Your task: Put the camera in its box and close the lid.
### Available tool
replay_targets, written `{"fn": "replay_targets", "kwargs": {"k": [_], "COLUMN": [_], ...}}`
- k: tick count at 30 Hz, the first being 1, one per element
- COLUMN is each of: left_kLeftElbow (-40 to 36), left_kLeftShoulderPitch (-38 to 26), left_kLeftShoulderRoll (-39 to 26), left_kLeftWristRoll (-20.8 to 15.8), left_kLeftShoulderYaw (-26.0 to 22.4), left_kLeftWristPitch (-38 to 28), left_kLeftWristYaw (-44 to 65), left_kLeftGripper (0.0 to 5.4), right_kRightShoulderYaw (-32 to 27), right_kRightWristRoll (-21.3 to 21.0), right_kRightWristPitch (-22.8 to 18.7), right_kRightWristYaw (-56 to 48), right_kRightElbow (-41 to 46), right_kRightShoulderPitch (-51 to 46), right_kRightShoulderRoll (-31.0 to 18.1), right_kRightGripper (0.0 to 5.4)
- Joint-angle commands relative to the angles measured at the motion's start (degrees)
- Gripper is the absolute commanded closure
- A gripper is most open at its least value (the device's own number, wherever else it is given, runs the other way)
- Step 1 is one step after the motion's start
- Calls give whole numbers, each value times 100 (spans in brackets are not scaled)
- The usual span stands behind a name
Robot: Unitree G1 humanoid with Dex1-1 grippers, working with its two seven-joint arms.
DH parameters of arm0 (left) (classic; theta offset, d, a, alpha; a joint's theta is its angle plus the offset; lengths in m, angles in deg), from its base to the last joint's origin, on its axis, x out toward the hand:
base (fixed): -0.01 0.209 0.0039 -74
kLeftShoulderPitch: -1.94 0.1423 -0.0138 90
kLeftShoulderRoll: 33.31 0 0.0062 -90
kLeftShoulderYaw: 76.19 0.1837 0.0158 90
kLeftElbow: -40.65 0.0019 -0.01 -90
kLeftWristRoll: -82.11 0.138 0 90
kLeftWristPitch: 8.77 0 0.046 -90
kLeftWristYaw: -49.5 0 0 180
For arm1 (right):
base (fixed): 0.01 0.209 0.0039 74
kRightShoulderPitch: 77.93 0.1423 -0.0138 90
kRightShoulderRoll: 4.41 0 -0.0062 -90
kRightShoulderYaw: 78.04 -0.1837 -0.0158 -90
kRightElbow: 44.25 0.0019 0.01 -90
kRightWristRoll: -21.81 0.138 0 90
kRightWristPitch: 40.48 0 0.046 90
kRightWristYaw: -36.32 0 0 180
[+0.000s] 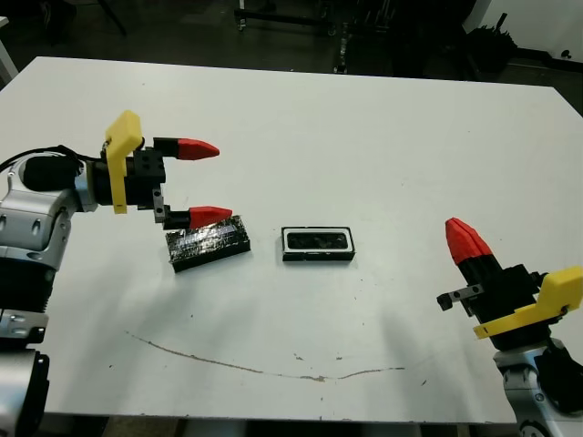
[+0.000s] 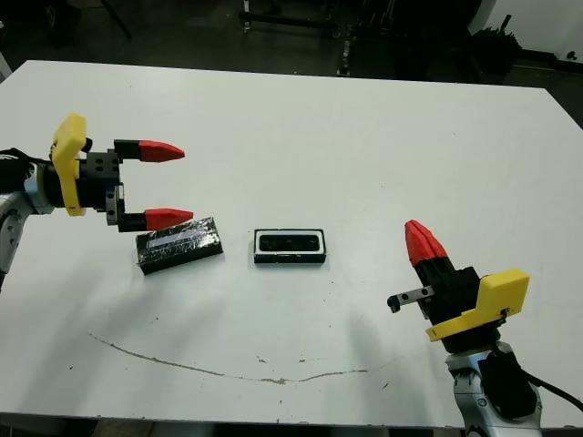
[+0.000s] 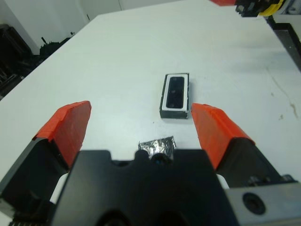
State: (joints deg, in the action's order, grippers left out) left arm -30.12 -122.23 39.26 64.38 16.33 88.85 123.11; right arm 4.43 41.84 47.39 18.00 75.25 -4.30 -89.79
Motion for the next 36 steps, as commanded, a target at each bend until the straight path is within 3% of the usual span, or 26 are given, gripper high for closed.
{"fn": "replay_targets", "kwargs": {"k": [1, 12, 36], "left_kLeftElbow": [77, 663, 880], "left_kLeftShoulderPitch": [199, 427, 548], "left_kLeftShoulderRoll": [68, 249, 211], "left_kLeftWristRoll": [57, 130, 541], "left_kLeftShoulderYaw": [26, 103, 312], "left_kLeftWristPitch": [-30, -632, -700], "left_kLeftWristYaw": [-119, -15, -244], "left_kLeftGripper": [0, 0, 0], "right_kRightShoulderYaw": [-7, -2, 2], "right_kRightWristRoll": [31, 61, 84], "right_kRightWristPitch": [-99, -78, 1], "right_kRightWristYaw": [19, 14, -16], "right_kRightElbow": [3, -1, -49], "right_kRightShoulderPitch": [-28, -52, -91], "right_kRightShoulderRoll": [-30, -27, -1], "right_kRightGripper": [540, 540, 540]}}
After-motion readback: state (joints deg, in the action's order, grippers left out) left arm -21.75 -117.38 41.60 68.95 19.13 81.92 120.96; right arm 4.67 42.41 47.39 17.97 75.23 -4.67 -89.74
